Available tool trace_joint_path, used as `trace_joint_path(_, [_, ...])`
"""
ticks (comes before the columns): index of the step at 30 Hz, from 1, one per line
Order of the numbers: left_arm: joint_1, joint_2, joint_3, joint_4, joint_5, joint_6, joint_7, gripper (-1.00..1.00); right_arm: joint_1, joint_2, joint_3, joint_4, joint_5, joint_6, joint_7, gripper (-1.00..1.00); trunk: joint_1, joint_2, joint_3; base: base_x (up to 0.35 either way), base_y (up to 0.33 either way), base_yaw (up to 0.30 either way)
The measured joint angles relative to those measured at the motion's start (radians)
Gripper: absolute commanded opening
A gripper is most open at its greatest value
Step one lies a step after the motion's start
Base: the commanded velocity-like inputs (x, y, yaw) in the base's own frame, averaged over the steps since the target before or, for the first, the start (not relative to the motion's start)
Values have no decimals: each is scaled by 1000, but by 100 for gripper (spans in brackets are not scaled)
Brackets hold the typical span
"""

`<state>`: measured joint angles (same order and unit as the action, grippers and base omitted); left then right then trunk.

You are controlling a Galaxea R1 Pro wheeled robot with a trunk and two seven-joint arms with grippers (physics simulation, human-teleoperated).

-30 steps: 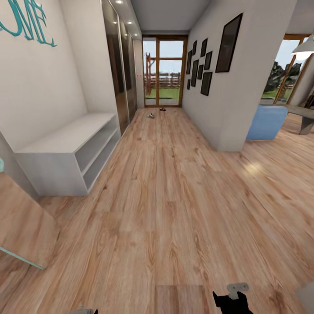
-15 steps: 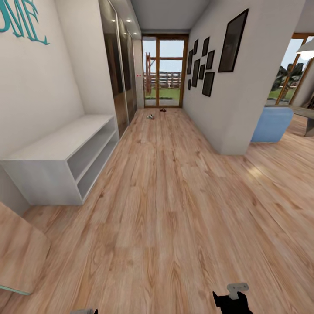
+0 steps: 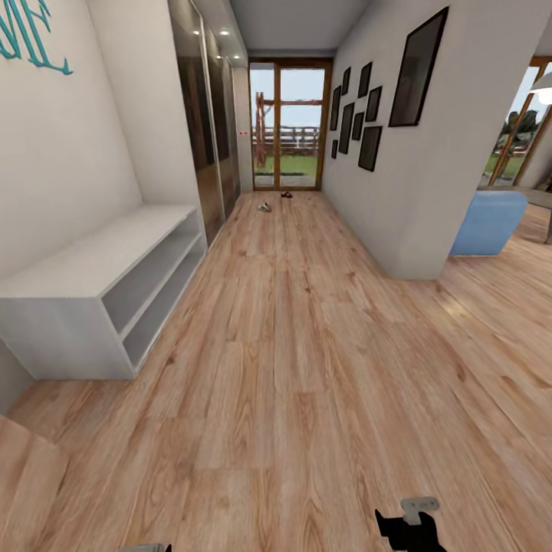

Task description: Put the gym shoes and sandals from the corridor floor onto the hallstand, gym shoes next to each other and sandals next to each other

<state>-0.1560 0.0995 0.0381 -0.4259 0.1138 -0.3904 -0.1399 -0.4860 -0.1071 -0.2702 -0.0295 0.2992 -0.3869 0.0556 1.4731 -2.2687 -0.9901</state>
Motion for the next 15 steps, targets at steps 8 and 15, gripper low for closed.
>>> trace_joint_path(8, [0,0,0,0,0,0,0,100,0,0,0,1,-56,-17,-79,100,0,0,0,338,0,0])
trace_joint_path(15, [0,0,0,0,0,0,0,100,0,1,-2,2,-64,-19,-106,100,0,0,0,338,0,0])
